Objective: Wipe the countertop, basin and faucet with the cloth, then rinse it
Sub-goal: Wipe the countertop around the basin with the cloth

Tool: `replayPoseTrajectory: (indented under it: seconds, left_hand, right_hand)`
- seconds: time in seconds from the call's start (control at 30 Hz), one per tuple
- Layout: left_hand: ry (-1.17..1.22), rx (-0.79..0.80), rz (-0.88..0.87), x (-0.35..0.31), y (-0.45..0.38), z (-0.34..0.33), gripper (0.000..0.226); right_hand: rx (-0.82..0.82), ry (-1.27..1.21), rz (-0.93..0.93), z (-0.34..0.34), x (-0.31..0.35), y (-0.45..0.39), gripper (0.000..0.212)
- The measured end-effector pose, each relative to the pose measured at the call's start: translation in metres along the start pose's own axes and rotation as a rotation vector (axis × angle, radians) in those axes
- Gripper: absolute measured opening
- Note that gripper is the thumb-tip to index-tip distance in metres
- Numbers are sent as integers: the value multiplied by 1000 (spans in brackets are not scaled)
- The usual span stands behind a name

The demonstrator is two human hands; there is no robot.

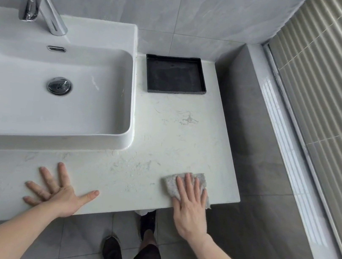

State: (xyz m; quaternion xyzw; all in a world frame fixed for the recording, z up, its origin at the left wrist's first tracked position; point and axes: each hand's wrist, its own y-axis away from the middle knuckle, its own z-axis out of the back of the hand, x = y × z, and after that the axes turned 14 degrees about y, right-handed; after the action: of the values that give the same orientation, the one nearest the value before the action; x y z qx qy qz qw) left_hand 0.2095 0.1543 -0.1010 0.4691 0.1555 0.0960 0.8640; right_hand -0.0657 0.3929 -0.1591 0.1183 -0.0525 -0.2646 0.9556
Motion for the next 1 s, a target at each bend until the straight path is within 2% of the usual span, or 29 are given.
replayPoseTrajectory:
  seconds: [0.23, 0.37, 0.47, 0.6, 0.87, 1.0]
  left_hand:
    - [0, -2, -13, 2, 2, -1, 151]
    - [0, -6, -31, 3, 2, -1, 149]
    - [-10, -12, -36, 5, 2, -2, 150]
    - [-6, -11, -36, 4, 2, -1, 150]
    - [-15, -9, -10, 0, 2, -1, 149]
    - [-39, -1, 9, -1, 2, 1, 147]
  right_hand:
    - [18, -108, -418, 2, -109, -18, 58]
    - [20, -147, -610, 6, -95, -34, 62]
    - [94, -105, -652, 6, -72, -34, 69]
    - [124, -86, -533, 3, -44, -23, 71]
    - [121, -14, -78, 6, 65, 4, 69]
    - [109, 37, 97, 0, 80, 3, 66]
